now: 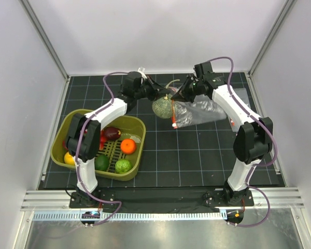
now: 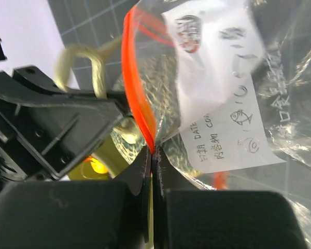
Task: Place the food in the zip-top bag and seal the zipper
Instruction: Place the fake fruit in the zipper food storage bag.
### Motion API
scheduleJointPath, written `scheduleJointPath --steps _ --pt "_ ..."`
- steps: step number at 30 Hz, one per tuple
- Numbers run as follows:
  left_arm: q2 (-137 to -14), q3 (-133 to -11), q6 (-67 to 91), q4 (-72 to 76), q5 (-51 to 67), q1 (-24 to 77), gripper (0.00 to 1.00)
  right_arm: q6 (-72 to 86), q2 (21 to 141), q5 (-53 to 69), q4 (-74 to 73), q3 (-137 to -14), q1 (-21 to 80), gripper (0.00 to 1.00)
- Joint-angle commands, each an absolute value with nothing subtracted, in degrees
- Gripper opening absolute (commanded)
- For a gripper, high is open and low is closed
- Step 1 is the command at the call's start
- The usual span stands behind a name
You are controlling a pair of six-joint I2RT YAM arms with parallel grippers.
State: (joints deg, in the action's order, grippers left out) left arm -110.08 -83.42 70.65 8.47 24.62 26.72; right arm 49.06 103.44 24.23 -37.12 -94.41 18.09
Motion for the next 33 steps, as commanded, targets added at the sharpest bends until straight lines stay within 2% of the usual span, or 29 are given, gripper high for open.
scheduleJointPath --steps 1,9,22,24,25,27,28,30,31,33 --pt "-111.4 -82.8 74.3 14.4 26.0 26.4 0.00 46.9 102.5 25.6 -35.3 -92.0 19.2 0.01" --pt "-113.7 -74.6 75.9 19.4 27.4 26.5 0.00 46.7 105.2 24.3 -28.8 -85.7 20.8 0.01" --pt "-117.6 -74.5 74.8 19.2 31.1 26.9 0.01 45.1 108.0 21.8 -25.6 -81.9 21.4 0.01" --pt "-117.2 -75.5 72.6 16.5 31.3 26.8 0.10 44.6 108.0 21.7 -26.1 -82.2 21.3 0.01" --pt "-116.9 -75.9 71.6 15.0 31.3 26.8 0.22 44.5 107.9 21.6 -26.4 -82.2 21.4 0.01" --pt "-116.1 -77.8 68.6 11.8 31.5 26.8 0.35 44.1 107.8 21.4 -26.9 -82.3 21.4 0.01" --pt "-115.8 -78.7 67.9 8.9 31.5 26.8 0.47 43.9 107.6 21.3 -27.2 -82.4 21.4 0.01" --pt "-114.7 -79.5 66.4 6.3 31.2 26.8 0.57 43.5 107.5 21.1 -27.9 -82.6 21.3 0.01" --pt "-114.3 -80.4 65.0 4.0 31.1 26.9 0.66 43.3 107.3 21.0 -27.9 -82.5 21.3 0.01" --pt "-113.6 -81.4 63.4 1.7 30.6 26.7 0.71 43.2 107.4 21.0 -27.9 -82.4 21.4 0.01"
